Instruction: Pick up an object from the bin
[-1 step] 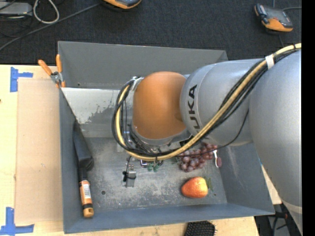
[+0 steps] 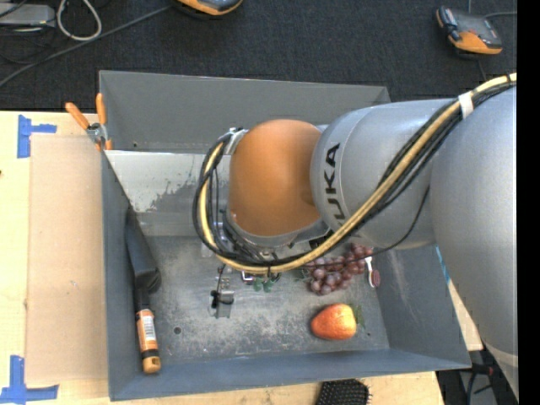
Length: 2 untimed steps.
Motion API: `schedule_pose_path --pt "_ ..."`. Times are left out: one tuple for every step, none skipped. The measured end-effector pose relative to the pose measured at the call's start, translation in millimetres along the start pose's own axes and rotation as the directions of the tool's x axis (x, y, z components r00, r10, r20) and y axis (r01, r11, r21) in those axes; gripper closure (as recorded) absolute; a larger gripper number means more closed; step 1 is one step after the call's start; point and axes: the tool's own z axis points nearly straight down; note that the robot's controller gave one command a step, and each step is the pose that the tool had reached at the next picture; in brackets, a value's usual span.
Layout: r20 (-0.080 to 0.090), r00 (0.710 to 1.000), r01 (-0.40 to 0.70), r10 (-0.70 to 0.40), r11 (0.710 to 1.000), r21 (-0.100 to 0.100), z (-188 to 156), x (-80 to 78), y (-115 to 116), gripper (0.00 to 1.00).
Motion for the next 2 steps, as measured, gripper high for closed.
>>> schedule_pose_path --pt "-0.003 0.999 0.054 -0.054 0.999 0.0 19 12.5 -50 0.0" --pt "-0.002 0.987 0.158 -0.158 0.987 -0.002 24 23.3 -110 0.0"
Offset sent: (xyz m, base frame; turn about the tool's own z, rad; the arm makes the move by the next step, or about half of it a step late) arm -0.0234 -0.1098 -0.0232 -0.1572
